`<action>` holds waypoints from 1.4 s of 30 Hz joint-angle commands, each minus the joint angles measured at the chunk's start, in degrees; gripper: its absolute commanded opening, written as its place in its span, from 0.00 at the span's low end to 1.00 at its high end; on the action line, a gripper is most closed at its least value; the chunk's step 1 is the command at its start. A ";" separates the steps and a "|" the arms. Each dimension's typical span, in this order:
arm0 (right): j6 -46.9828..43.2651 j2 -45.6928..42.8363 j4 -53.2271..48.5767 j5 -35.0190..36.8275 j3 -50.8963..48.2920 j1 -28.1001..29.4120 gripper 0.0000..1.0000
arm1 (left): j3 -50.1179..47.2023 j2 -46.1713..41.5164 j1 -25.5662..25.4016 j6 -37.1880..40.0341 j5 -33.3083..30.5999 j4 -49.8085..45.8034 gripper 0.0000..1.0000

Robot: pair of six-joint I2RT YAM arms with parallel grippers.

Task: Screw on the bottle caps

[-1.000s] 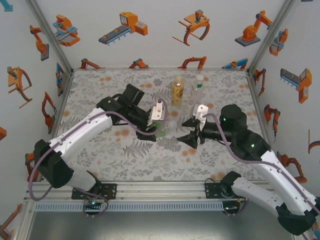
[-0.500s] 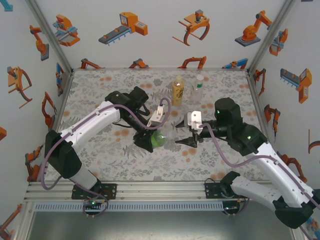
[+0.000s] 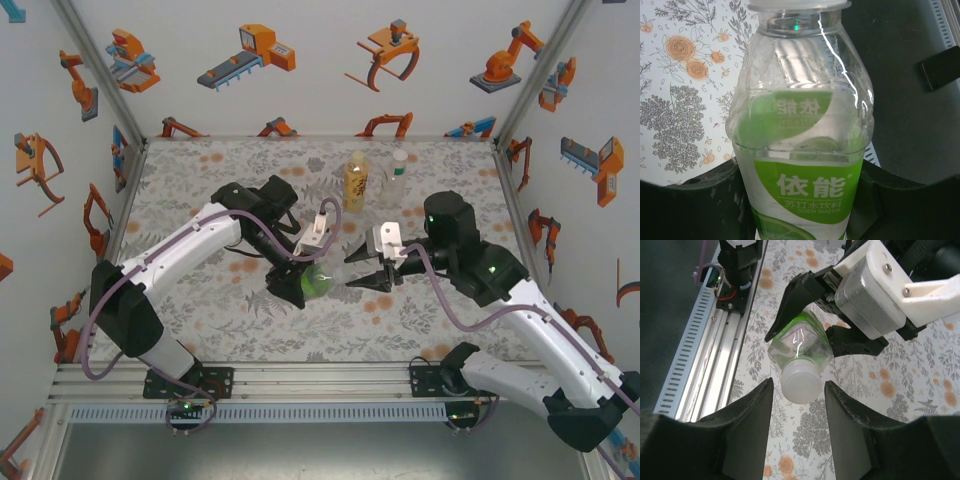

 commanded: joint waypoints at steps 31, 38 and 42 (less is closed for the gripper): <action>-1.22 2.77 0.81 -2.95 1.53 -0.07 0.45 | 1.46 -0.21 -0.36 2.55 2.66 -2.17 0.00; -1.22 3.33 0.78 -2.98 1.64 -0.12 0.44 | 1.46 -0.27 -0.35 2.54 2.84 -2.17 0.00; -1.22 3.37 0.89 -2.93 1.79 -0.07 0.38 | 1.54 -0.27 -0.40 2.53 2.83 -2.17 0.00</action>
